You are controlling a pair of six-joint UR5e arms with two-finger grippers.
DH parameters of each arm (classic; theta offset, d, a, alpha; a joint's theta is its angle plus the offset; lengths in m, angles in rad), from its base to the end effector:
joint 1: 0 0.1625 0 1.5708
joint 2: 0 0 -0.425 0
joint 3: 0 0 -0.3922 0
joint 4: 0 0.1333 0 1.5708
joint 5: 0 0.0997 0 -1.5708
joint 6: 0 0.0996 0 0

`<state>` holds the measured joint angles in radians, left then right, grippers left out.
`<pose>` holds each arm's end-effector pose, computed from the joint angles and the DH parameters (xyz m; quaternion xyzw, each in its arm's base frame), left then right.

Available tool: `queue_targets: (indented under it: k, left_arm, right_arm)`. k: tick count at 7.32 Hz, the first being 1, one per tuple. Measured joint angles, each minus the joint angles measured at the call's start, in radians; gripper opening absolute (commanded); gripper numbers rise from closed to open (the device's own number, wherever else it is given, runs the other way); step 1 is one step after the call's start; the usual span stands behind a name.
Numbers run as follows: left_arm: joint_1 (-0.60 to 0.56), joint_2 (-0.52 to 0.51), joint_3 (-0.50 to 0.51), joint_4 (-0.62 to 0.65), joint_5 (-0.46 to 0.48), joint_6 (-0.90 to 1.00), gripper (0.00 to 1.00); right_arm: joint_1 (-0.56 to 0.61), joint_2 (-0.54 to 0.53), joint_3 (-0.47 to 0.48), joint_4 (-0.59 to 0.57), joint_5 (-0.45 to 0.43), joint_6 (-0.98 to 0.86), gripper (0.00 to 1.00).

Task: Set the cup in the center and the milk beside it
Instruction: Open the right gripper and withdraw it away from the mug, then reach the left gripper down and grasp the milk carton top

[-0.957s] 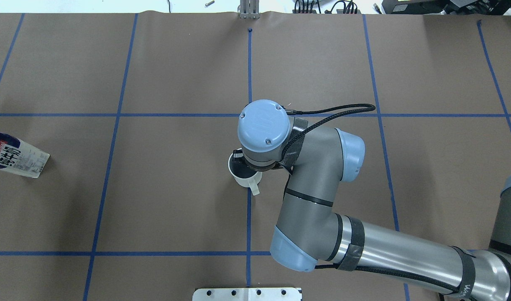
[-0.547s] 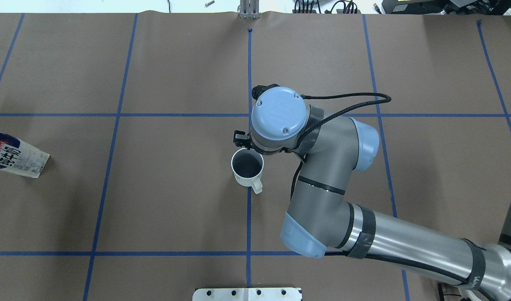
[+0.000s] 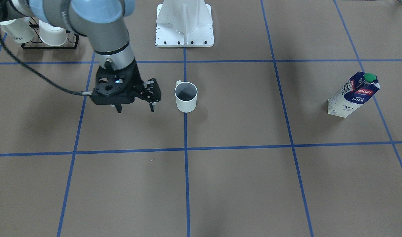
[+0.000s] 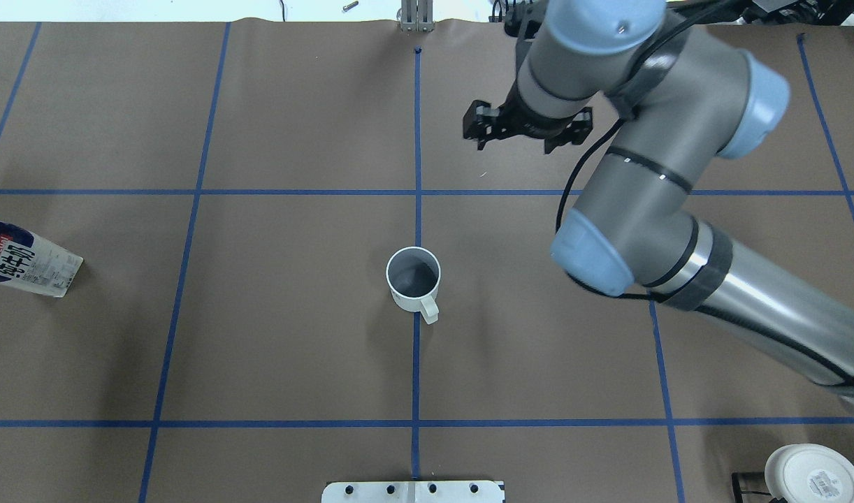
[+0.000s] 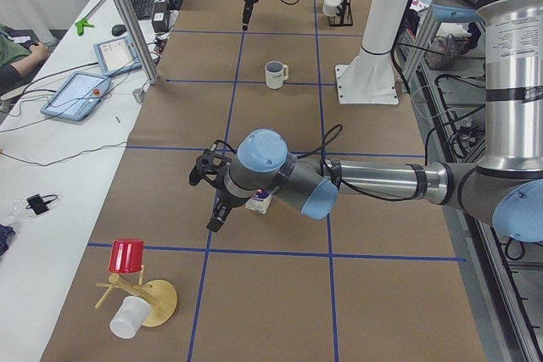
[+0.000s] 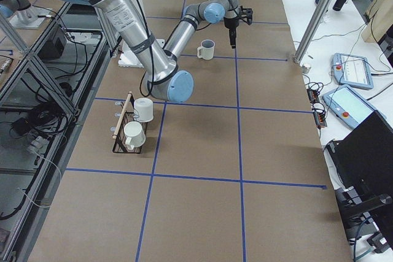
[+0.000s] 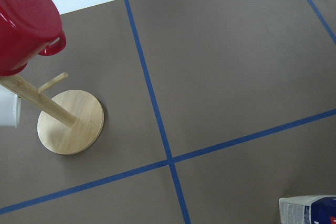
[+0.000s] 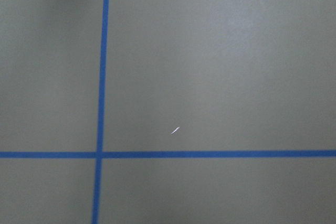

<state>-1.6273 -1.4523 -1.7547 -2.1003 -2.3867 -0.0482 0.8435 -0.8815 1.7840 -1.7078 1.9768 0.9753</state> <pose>-0.0867 -0.4578 0.5595 0.2706 0.3782 0.0702 0.8825 -0.3610 -0.5470 0.1795 0.1004 -0.3984 0.0377 0.9109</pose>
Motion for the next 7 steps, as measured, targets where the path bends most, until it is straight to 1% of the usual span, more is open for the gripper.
queue_targets:
  k: [1, 2, 3, 4, 5, 6, 7]
  left_arm:
    - [0.029, -0.017, -0.016, -0.025, -0.032, -0.013, 0.99]
    - [0.078, -0.033, -0.048, -0.034, -0.048, -0.072, 1.0]
    - [0.14, -0.039, -0.085, -0.038, -0.051, -0.163, 0.99]
    - [0.198, -0.034, -0.108, -0.039, -0.051, -0.237, 0.98]
    - [0.245, -0.012, -0.118, -0.039, -0.05, -0.299, 0.98]
    - [0.278, 0.016, -0.123, -0.039, -0.04, -0.341, 0.98]
    - [0.31, 0.047, -0.13, -0.041, -0.007, -0.359, 0.98]
  right_arm:
    - [0.119, -0.066, 0.0, 0.002, 0.084, -0.167, 1.0]
    - [0.235, -0.145, -0.004, 0.005, 0.16, -0.346, 1.0]
    - [0.34, -0.228, -0.013, 0.006, 0.216, -0.522, 1.0]
    - [0.427, -0.316, -0.019, 0.007, 0.243, -0.669, 1.0]
    - [0.496, -0.41, -0.022, 0.008, 0.249, -0.778, 1.0]
    - [0.55, -0.494, -0.023, 0.009, 0.249, -0.865, 1.0]
    - [0.59, -0.564, -0.023, 0.009, 0.249, -0.947, 1.0]
